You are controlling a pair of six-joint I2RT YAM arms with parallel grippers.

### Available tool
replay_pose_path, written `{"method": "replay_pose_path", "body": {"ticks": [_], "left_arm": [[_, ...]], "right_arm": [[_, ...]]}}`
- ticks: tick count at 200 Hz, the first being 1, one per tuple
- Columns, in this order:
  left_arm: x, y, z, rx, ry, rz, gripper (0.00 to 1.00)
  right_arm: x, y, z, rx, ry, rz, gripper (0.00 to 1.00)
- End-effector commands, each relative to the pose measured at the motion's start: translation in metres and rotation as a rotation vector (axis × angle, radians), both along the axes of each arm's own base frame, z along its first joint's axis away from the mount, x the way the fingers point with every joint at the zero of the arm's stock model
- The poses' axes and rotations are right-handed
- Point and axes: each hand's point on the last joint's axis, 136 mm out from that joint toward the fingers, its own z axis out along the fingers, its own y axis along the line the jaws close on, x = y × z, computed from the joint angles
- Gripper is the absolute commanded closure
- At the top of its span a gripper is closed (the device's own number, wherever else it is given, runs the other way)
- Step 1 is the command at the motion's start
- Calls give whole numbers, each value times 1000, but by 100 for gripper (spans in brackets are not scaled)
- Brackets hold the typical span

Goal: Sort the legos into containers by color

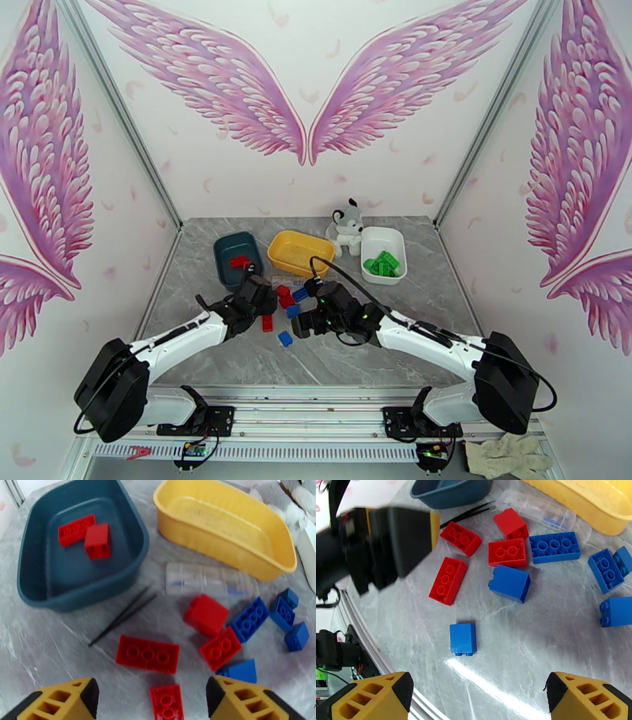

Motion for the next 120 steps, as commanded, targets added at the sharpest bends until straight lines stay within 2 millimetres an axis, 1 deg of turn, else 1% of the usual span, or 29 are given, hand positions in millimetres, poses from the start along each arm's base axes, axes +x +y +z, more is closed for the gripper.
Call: {"method": "replay_pose_path", "body": {"ticks": [1, 20, 42, 81, 99, 120], "left_arm": [[-18, 1, -7, -30, 10, 3, 23], [-29, 0, -22, -14, 44, -9, 23], [-35, -5, -39, 3, 79, -27, 25], [-32, -17, -60, 57, 122, -45, 31], [-30, -23, -67, 80, 134, -51, 35], [-29, -28, -74, 90, 142, -57, 37]], "right_arm": [[0, 2, -2, -5, 3, -4, 4], [-1, 2, -2, 4, 3, -2, 1], [0, 2, -3, 2, 3, -2, 0], [1, 2, -4, -3, 3, -4, 0], [1, 2, -4, -3, 3, -6, 0], [1, 0, -3, -4, 4, -9, 0]]}}
